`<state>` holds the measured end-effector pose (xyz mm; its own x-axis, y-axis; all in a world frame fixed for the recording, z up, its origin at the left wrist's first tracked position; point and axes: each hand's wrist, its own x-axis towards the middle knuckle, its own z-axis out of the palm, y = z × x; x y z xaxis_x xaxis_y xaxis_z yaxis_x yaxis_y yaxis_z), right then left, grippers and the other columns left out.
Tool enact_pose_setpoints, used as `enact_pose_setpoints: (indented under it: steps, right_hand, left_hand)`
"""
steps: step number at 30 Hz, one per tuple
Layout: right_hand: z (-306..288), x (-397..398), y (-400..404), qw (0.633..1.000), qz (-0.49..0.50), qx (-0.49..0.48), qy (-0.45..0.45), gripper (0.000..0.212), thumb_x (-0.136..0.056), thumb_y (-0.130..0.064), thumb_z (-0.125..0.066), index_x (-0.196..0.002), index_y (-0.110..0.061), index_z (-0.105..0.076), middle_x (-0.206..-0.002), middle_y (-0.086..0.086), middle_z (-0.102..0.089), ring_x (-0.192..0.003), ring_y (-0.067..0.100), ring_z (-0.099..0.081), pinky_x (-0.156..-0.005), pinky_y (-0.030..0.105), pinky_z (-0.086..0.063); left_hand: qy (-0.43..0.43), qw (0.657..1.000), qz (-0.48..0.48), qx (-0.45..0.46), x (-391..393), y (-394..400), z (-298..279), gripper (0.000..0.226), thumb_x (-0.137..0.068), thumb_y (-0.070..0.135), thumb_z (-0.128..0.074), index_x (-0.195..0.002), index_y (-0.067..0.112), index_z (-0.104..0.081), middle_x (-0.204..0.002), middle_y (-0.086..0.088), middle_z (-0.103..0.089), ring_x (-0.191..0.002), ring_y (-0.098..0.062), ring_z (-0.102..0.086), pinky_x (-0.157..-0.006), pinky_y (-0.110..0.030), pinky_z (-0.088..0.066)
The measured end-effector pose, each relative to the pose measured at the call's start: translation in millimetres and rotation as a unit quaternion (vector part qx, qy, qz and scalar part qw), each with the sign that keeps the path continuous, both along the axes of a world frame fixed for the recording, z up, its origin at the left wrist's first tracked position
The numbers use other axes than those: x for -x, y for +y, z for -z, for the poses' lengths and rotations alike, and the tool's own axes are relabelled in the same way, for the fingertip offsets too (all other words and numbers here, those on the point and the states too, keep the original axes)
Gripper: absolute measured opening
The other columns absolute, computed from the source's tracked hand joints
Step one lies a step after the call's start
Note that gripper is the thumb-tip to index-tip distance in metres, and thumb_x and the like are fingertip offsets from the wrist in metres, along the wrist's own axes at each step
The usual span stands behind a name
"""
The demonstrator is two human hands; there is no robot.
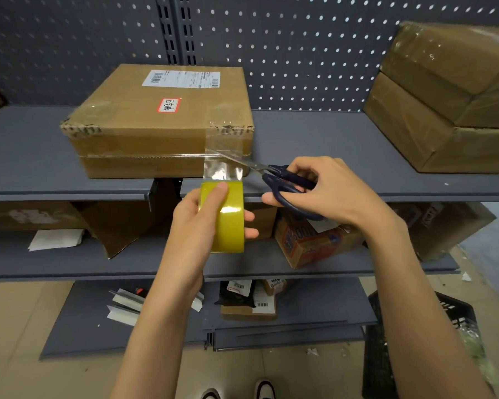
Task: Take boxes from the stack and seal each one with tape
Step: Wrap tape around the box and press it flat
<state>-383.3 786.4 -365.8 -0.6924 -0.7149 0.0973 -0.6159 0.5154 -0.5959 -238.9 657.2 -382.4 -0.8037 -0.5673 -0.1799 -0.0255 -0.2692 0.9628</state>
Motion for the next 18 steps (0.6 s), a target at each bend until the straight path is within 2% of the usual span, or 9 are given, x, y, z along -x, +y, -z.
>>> enact_pose_setpoints:
  steps: [3,7,11,18]
  right_hand:
    - [2.1,0.3,-0.9,1.000,0.000,0.002,-0.002,0.048,-0.061,-0.068,-0.069,-0.081,-0.024,-0.064,-0.065,-0.008,-0.062,-0.062,0.005,-0.056,-0.053,0.017,-0.041]
    - [4.2,-0.1,-1.7,1.000,0.001,0.004,-0.010,0.051,-0.060,-0.070,-0.067,-0.082,-0.025,-0.064,-0.069,-0.006,-0.064,-0.064,0.005,-0.058,-0.055,0.019,-0.043]
    - [4.0,0.8,-3.0,1.000,-0.007,0.007,-0.009,0.053,-0.059,-0.071,-0.066,-0.084,-0.025,-0.065,-0.069,-0.007,-0.064,-0.066,0.007,-0.059,-0.056,0.019,-0.043]
    - [4.1,1.9,-3.2,1.000,-0.011,0.011,-0.005,0.054,-0.059,-0.072,-0.065,-0.085,-0.026,-0.065,-0.069,-0.010,-0.064,-0.064,0.003,-0.059,-0.053,0.013,-0.043]
  left_hand:
    - [0.008,0.999,-0.035,-0.023,0.0,2.0,-0.4,0.026,-0.094,0.026,-0.055,-0.115,0.015,-0.044,-0.069,-0.007,-0.072,-0.050,-0.022,-0.068,-0.050,-0.030,-0.058]
    - [0.017,0.998,-0.059,-0.011,0.1,5.3,-1.0,0.043,-0.093,0.019,-0.057,-0.129,0.023,-0.035,-0.097,-0.014,-0.069,-0.055,-0.021,-0.069,-0.046,-0.028,-0.055]
    - [0.011,0.998,-0.052,0.036,0.2,4.1,-5.7,0.040,-0.094,0.015,-0.056,-0.128,0.030,-0.039,-0.088,0.007,-0.057,-0.051,-0.012,-0.067,-0.048,-0.030,-0.057]
    - [-0.008,0.998,-0.043,0.055,0.8,1.5,-7.2,0.046,-0.094,0.015,-0.055,-0.137,0.022,-0.040,-0.090,0.006,-0.056,-0.054,-0.004,-0.067,-0.043,-0.022,-0.052]
